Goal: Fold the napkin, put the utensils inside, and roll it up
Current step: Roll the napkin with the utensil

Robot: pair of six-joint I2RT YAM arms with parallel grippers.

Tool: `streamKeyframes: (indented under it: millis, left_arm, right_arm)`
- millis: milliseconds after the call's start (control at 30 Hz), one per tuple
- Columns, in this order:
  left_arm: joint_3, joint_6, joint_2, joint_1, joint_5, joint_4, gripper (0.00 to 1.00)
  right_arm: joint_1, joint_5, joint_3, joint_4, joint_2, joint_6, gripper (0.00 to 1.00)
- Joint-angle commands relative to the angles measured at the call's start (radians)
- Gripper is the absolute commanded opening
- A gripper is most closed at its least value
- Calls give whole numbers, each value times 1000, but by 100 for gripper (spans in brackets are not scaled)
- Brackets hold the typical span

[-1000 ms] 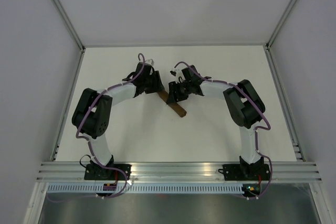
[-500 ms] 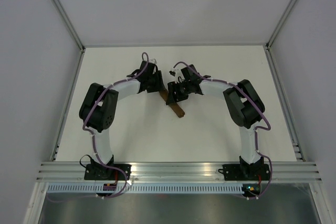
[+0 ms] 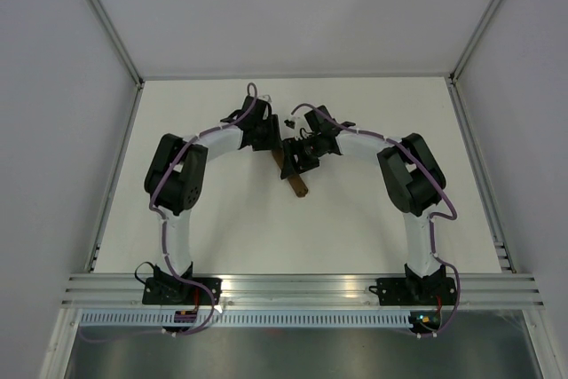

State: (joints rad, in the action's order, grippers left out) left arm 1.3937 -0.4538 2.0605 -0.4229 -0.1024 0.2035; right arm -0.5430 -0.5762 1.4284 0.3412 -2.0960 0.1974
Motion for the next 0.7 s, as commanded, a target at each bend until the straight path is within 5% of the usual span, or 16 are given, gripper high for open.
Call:
streamKeyframes:
  millis: [0, 667]
  left_arm:
    - [50, 55, 38, 1, -19, 48, 54]
    - [128, 115, 29, 1, -42, 54, 57]
  right_arm:
    - [5, -24, 58, 74, -7, -12, 69]
    - [55, -20, 118, 142, 82, -76, 72]
